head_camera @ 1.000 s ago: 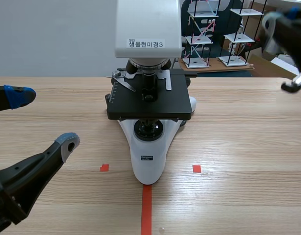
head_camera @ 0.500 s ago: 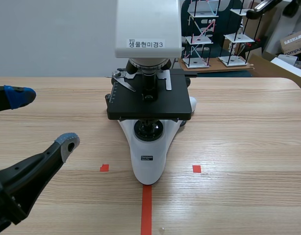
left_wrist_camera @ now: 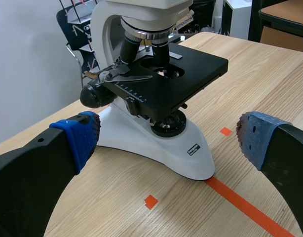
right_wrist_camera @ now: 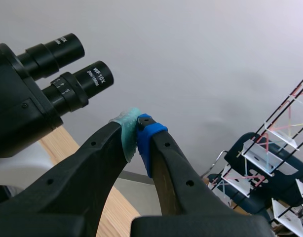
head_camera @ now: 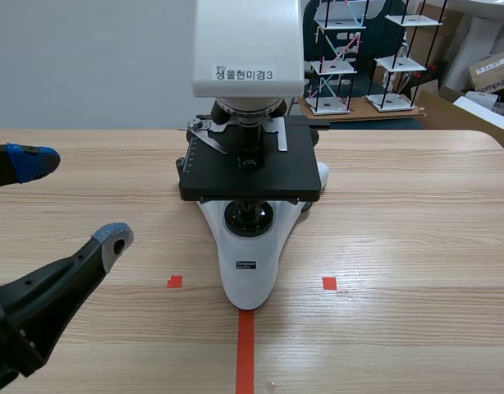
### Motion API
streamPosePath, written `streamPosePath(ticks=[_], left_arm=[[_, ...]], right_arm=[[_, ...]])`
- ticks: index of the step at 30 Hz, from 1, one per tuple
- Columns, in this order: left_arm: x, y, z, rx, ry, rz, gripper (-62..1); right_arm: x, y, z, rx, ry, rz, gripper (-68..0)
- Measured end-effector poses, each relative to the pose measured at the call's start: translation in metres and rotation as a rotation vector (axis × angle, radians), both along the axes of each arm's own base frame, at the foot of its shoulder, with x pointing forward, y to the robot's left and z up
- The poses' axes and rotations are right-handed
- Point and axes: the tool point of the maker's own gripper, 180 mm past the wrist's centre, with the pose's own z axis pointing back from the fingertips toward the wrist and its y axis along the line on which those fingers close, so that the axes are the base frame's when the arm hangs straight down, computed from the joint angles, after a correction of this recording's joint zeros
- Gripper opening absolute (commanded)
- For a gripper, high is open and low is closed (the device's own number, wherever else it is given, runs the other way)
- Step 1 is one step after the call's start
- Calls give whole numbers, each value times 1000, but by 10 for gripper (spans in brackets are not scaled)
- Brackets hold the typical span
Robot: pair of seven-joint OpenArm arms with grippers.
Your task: Point at the eyepiece
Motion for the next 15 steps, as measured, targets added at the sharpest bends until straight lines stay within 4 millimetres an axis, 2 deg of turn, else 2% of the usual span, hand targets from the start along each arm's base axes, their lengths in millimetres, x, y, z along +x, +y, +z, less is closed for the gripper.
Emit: streamPosePath(ticks=[6,15], left_arm=[[0,0,0,0,0,0,-28],[0,0,0,0,0,0,-28]], right_arm=[[-1,8,4,20,-8,18,-669],[-1,8,4,21,-8,19,-669]])
